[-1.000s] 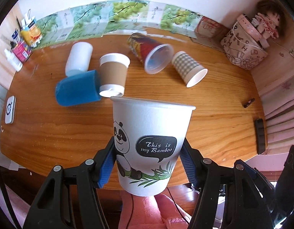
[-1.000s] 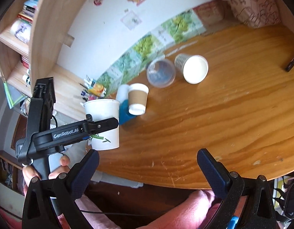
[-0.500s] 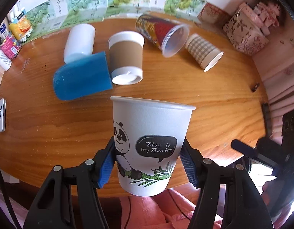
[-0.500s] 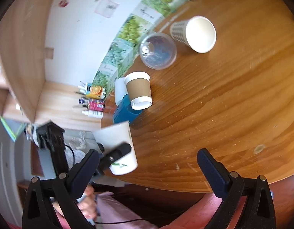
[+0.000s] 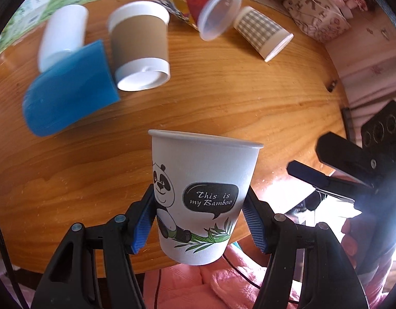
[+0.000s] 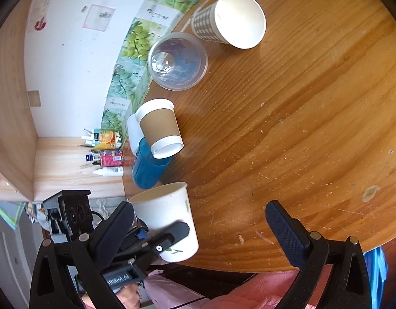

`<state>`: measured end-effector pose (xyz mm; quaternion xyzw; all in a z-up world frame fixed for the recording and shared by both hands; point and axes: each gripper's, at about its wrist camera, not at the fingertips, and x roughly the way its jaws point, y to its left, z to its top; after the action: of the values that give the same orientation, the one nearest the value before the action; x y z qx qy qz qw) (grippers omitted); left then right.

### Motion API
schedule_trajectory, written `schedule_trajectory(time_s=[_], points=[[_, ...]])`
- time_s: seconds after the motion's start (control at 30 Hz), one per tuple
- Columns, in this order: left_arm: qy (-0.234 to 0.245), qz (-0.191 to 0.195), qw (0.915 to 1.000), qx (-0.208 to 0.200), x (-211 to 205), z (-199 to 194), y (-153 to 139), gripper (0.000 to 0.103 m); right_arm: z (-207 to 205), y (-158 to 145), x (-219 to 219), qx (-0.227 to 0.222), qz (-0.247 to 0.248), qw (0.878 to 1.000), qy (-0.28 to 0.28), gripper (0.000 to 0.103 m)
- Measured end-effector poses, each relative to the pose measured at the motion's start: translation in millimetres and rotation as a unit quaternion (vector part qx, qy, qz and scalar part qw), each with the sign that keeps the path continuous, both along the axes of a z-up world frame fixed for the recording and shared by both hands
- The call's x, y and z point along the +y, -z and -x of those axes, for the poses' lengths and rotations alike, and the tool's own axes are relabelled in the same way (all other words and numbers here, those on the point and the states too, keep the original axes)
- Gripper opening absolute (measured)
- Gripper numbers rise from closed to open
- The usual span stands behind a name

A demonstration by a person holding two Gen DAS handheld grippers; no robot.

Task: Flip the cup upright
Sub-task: 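Bring the right tool to the panda cup held by the left gripper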

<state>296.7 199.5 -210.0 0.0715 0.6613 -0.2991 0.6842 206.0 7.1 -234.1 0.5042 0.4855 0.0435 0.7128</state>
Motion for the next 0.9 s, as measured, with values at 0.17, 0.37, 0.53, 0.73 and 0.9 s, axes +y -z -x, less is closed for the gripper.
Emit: schedule_trajectory(time_s=[0.17, 0.37, 0.53, 0.73, 0.9], points=[[0.040, -0.008, 0.9991, 0.014, -9, -1, 5, 0.068, -10, 5, 6, 0.011, 0.000, 1.000, 0.004, 0.103], [0.083, -0.015, 0.9964, 0.008, -18, 1, 5, 0.073, -16, 8, 14, 0.034, 0.033, 0.999, 0.003, 0.103], [0.116, -0.021, 0.9930, -0.006, -19, 2, 0, 0.075, -19, 11, 17, 0.044, 0.049, 0.998, 0.006, 0.103], [0.127, -0.011, 0.9917, -0.012, -11, -2, -8, 0.075, -25, 15, 24, 0.045, 0.033, 0.998, 0.021, 0.103], [0.133, 0.002, 0.9909, -0.025, 5, -3, -17, 0.075, -34, 13, 37, 0.050, 0.045, 0.998, 0.007, 0.103]])
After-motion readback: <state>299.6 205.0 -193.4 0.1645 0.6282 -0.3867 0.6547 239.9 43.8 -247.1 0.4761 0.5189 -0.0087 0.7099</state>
